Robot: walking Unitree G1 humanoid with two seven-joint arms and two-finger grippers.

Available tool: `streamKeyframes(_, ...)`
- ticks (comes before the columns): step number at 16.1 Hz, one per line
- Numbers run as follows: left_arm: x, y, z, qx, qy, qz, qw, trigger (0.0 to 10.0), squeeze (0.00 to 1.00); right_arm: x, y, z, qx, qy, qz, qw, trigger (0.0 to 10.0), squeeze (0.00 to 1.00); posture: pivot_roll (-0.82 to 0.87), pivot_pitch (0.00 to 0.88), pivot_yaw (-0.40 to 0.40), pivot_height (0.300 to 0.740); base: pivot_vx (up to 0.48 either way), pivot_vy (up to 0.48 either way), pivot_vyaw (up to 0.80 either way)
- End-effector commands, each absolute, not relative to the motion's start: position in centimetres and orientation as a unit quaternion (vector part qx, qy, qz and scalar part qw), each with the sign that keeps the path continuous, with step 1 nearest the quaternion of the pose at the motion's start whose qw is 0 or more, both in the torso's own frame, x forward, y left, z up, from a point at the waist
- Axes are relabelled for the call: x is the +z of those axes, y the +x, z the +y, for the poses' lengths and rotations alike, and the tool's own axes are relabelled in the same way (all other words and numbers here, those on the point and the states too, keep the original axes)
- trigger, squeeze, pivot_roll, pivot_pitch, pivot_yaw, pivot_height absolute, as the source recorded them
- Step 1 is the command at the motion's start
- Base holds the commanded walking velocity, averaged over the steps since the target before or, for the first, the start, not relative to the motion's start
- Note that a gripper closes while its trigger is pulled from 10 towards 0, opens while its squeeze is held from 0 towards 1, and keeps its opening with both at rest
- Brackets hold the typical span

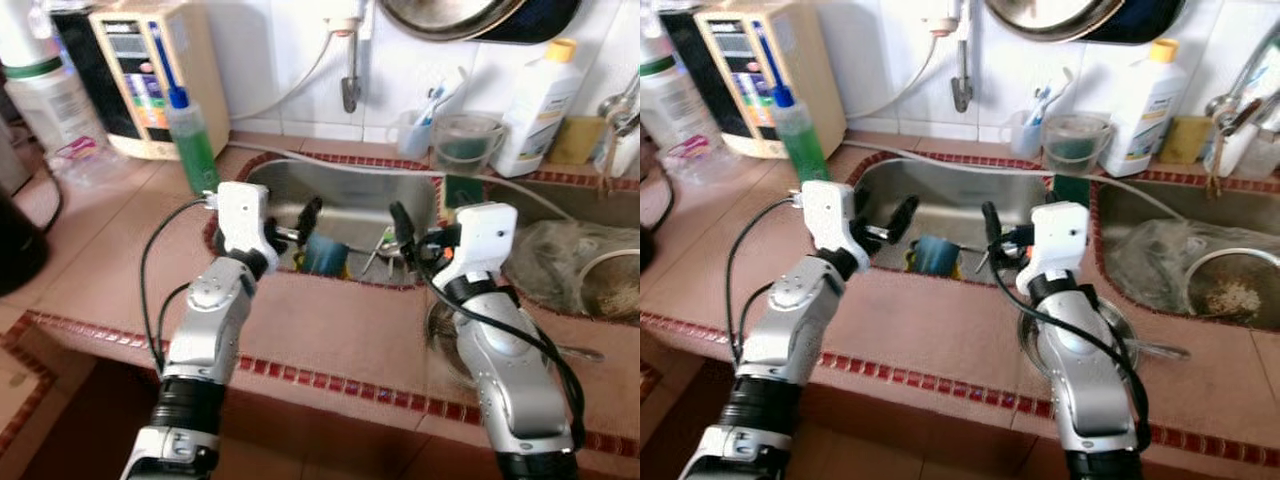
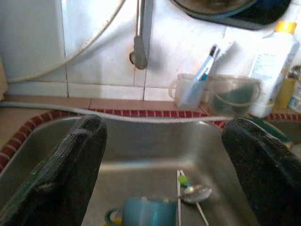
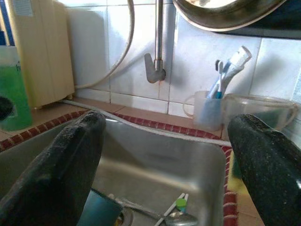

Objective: Kitchen organization

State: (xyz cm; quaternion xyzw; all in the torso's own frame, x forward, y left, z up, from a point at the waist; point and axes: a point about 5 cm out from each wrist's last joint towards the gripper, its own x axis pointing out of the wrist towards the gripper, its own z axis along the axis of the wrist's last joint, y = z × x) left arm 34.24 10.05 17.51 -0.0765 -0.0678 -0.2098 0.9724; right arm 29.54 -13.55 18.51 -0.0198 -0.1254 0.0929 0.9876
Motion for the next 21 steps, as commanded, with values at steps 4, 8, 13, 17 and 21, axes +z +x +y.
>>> streamKeyframes(4,17.48,33.91,10.09,-0.205,-0.090,-0.061,0.973,10.0,0.00,19.22,29.56,-13.58,0.103,-0.009,-0.144,0.984,10.0,0.00,-0.26,0.000,0.056,0.736,0.000,-0.480,0.00)
streamKeyframes(8,17.40,33.77,10.18,-0.196,-0.112,-0.056,0.973,10.0,0.00,19.18,29.66,-13.77,0.105,-0.011,-0.145,0.984,10.0,0.00,-0.26,0.000,0.045,0.736,0.000,-0.120,0.00)
streamKeyframes(13,17.23,33.74,10.38,-0.187,-0.130,-0.040,0.973,10.0,0.00,19.05,29.67,-13.84,0.101,-0.010,-0.139,0.985,10.0,0.00,-0.25,0.000,0.043,0.736,0.000,0.000,0.00)
streamKeyframes(17,17.17,33.67,10.26,-0.189,-0.134,-0.025,0.972,10.0,0.00,18.98,29.74,-14.00,0.097,-0.011,-0.136,0.986,10.0,0.00,-0.25,0.000,0.045,0.736,-0.292,0.000,0.00)
streamKeyframes(21,17.27,33.75,10.46,-0.185,-0.131,-0.019,0.974,10.0,0.00,18.89,29.79,-14.01,0.093,-0.013,-0.134,0.986,10.0,0.00,-0.25,0.004,0.055,0.736,-0.328,0.000,0.00)
